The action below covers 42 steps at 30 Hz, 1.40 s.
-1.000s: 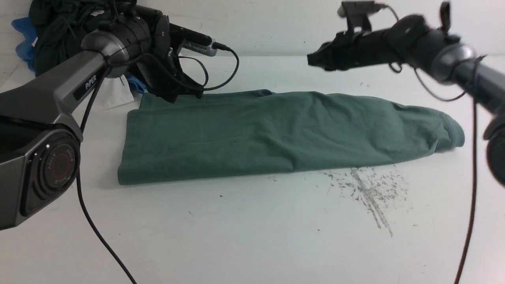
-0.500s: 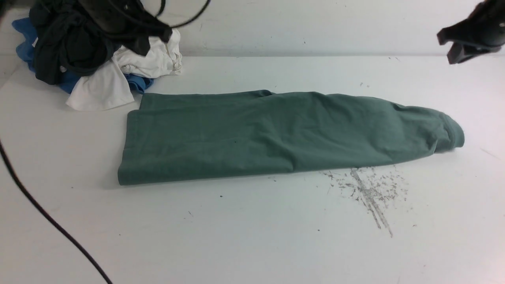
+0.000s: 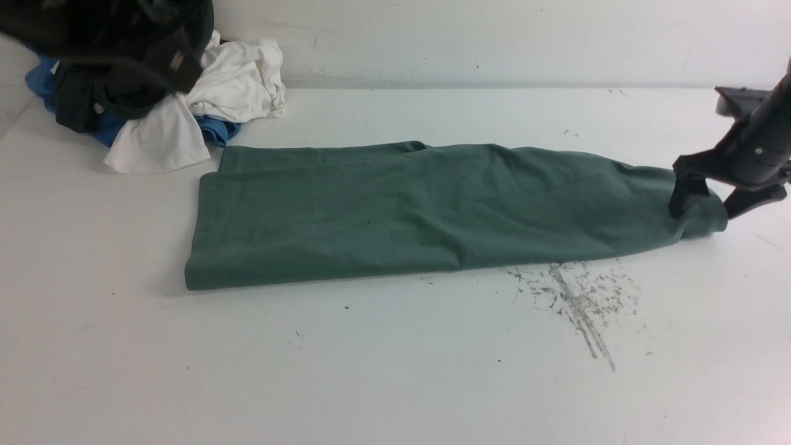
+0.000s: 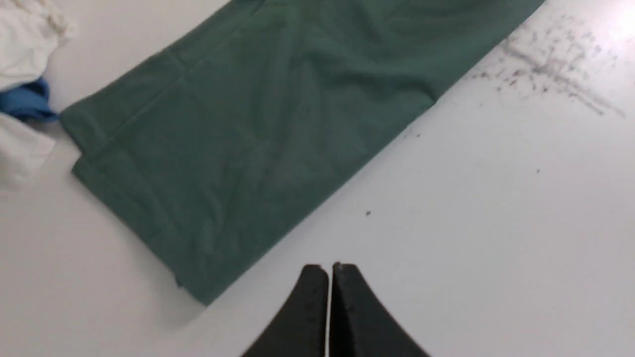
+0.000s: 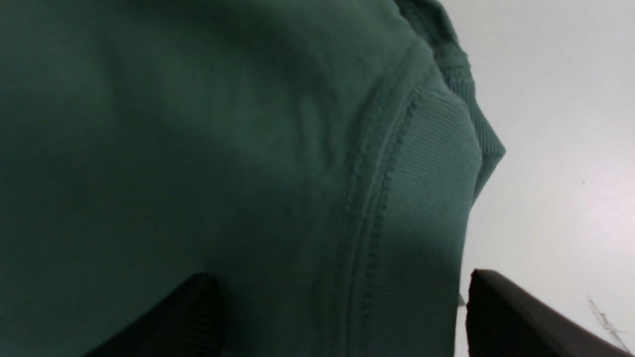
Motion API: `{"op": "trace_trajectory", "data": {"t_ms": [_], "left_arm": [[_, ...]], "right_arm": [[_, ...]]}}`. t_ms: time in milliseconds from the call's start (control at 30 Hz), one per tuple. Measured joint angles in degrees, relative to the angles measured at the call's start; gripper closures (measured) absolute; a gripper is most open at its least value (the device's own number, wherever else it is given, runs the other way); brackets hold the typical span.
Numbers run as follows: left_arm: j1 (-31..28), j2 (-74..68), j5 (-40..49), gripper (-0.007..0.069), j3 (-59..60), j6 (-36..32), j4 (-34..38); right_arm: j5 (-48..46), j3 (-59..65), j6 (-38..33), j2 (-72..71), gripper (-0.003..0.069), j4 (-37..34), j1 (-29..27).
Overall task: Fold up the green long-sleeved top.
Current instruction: Use the right arm to clamp the right edge of the fabric, then use the right arm to drag the right edge of the fabric to the left and folds it over the left edge
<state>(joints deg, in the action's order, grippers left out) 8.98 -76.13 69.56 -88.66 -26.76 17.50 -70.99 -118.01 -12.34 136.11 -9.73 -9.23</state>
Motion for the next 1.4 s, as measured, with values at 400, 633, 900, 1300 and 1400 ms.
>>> {"op": "trace_trajectory", "data": {"t_ms": [400, 633, 900, 1300, 1400], "left_arm": [[0.0, 22.1, -7.16, 0.0631, 28.13, 6.98, -13.61], [0.0, 30.55, -13.49, 0.0631, 40.89, 17.72, -23.39], [0.0, 30.98, -26.01, 0.0631, 48.14, 29.39, -27.09], [0.0, 27.55, -30.53, 0.0631, 48.27, 32.34, -21.22], [0.0, 27.55, -29.89, 0.0631, 48.27, 32.34, -20.57]], "right_arm": [[1.3, -0.88, 0.33, 2.46, 0.0414, -7.89, -0.55], [0.02, 0.03, 0.73, -4.18, 0.0622, 4.81, -1.78], [-0.6, -0.52, 4.9, -18.48, 0.0622, 11.56, 1.14], [4.37, -0.52, 5.75, -13.61, 0.0622, -8.37, 27.18], [9.46, -0.52, 5.83, -7.17, 0.0622, -11.5, 32.53]]}}
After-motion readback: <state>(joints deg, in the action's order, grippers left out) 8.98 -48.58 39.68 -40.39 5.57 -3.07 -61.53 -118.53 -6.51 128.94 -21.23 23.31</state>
